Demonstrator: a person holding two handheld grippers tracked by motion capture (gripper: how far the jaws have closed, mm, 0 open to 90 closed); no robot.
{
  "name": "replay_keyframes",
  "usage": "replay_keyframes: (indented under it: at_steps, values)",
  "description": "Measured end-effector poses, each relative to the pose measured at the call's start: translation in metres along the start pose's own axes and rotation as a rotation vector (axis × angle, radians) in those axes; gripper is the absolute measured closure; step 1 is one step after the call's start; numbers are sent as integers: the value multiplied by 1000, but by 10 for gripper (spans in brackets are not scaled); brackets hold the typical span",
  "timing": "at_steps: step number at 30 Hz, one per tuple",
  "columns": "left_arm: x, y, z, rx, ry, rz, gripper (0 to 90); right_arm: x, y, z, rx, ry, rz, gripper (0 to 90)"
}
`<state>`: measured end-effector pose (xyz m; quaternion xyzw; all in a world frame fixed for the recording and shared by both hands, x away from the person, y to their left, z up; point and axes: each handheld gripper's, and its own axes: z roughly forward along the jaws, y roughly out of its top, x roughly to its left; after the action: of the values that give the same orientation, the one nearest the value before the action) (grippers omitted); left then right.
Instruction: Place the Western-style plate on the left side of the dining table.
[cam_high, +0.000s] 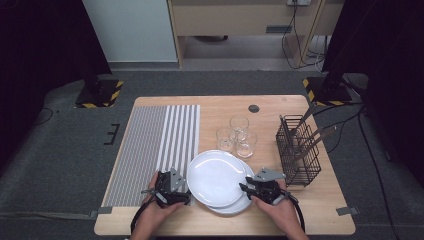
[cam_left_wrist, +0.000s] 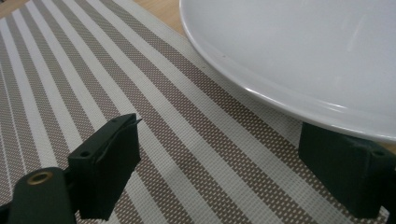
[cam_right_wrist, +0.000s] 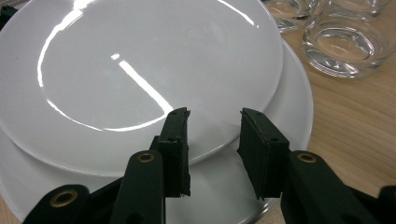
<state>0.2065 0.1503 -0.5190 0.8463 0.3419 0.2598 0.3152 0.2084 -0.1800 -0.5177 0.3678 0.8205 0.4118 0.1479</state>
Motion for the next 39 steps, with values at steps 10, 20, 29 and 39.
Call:
replay_keyframes:
  at_steps: [10, 20, 29, 39]
  values:
    - [21, -5, -11, -23, 75, -105, 128, 1, 0, 0, 1, 1, -5, 626]
    - [17, 8, -31, -222, 136, -244, 128, 4, 0, 2, -3, 5, -4, 623]
    - [-2, 14, -4, -158, 25, -207, 124, 7, 0, 4, -9, 14, 1, 620]
    - [-5, 11, 4, -107, -65, -218, 125, 11, 0, 6, -11, 20, -15, 580]
